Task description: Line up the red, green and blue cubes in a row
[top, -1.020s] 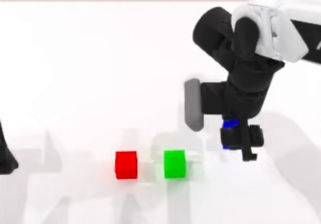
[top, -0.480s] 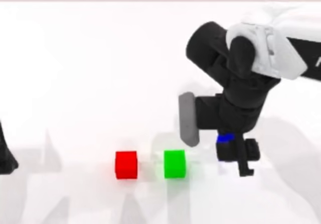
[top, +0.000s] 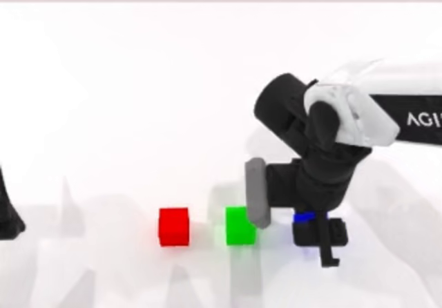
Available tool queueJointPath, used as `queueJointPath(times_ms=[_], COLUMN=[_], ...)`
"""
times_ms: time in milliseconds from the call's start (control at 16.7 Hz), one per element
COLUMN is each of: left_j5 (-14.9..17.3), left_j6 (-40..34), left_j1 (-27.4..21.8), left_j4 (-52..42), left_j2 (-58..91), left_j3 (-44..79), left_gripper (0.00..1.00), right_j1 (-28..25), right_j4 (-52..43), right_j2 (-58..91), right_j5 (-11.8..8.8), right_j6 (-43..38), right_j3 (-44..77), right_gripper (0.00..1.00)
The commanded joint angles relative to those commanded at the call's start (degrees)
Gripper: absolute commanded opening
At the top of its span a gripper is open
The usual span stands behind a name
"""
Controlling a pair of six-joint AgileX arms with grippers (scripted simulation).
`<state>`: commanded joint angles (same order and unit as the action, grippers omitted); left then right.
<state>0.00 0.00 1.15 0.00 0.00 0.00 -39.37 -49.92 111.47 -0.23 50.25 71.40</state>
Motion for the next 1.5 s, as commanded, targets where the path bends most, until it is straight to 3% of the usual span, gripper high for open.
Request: queueJointPath(times_ms=[120, 900, 1500], left_j5=[0.0, 0.0, 0.0], left_j6=[0.0, 0.0, 0.0], left_j1=[0.0, 0.0, 0.0], left_j4=[0.0, 0.0, 0.0], left_j2=[0.0, 0.0, 0.0], left_j3=[0.0, 0.0, 0.0], left_gripper=[1.00, 1.00, 1.00], right_j1=[0.0, 0.0, 0.0], right_j4=[0.0, 0.0, -0.2], right_j2=[0.0, 0.0, -0.1], right_j5=[0.0, 0.0, 0.0], right_j6=[0.0, 0.0, 0.1], right_j3=[0.0, 0.0, 0.2], right_gripper=[0.00, 0.98, 1.00])
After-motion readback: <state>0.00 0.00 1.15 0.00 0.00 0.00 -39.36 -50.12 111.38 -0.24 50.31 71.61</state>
